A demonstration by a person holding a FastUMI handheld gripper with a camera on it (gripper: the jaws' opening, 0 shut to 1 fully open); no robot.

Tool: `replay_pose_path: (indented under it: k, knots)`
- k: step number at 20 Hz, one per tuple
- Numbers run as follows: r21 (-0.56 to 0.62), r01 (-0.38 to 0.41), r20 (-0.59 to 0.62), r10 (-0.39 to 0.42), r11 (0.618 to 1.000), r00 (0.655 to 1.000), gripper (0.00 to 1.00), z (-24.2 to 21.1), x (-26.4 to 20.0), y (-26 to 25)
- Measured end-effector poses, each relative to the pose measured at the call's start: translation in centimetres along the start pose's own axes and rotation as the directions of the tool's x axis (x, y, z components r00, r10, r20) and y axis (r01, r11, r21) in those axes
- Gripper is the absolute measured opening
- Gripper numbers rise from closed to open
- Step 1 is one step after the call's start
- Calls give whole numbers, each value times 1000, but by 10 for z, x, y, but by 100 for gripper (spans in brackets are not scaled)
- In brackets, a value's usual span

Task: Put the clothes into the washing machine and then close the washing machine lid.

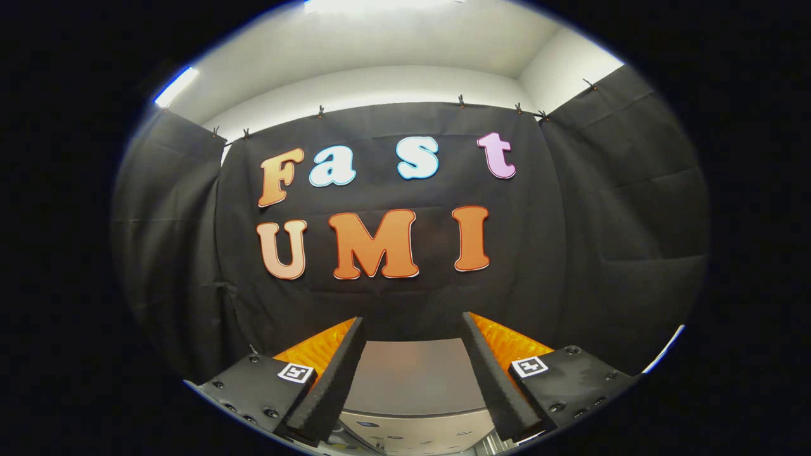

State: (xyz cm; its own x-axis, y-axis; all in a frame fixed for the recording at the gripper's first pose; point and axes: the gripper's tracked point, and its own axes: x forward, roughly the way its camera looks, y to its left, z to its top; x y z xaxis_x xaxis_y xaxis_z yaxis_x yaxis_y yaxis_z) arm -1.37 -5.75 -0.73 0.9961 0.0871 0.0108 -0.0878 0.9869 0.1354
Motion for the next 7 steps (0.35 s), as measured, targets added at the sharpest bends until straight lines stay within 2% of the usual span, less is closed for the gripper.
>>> replay_pose_path:
  k: [7]
  knots:
    - [-1,22,-2,-22,1000,1000,98,0,1,-5]
